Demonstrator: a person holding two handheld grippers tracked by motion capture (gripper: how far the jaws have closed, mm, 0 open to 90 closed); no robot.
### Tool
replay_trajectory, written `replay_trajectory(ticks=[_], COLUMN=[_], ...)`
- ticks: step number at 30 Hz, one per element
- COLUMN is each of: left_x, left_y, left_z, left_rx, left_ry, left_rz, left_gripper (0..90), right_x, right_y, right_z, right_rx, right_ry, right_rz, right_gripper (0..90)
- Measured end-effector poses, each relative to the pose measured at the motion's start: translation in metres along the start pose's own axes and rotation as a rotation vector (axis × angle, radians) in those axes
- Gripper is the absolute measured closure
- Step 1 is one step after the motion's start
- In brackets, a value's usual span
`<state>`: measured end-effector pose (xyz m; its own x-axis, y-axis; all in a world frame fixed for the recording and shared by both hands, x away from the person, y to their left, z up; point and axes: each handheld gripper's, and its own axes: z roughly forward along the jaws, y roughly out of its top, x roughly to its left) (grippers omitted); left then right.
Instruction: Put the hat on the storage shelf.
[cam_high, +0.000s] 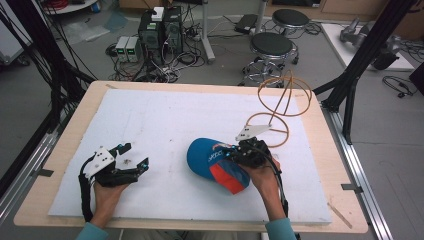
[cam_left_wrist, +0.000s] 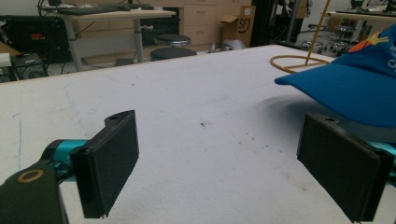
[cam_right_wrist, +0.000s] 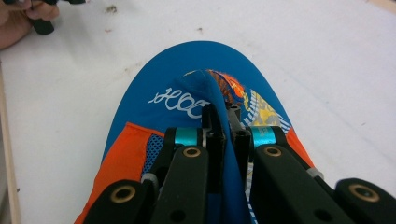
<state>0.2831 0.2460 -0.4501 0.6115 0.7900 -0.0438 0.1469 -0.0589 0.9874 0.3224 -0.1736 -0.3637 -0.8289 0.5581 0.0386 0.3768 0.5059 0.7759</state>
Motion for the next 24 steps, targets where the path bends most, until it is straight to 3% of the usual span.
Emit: replay_trajectory(ticks=[12,24], left_x=[0.0,0.0], left_y=[0.0,0.0], left_z=[0.0,0.0], left_rx=[0.004,0.004], left_ry=[-0.001,-0.001], left_rz=[0.003,0.009], left_gripper=[13.2,13.2], right_x=[0.002,-0.006], right_y=[0.026,0.051], right_z=[-0.04,-0.091], right_rx=[-0.065,-0.136], right_ry=[-0.043,-0.102], right_rz=[-0.015,-0.02], right_gripper=[88.6,88.6])
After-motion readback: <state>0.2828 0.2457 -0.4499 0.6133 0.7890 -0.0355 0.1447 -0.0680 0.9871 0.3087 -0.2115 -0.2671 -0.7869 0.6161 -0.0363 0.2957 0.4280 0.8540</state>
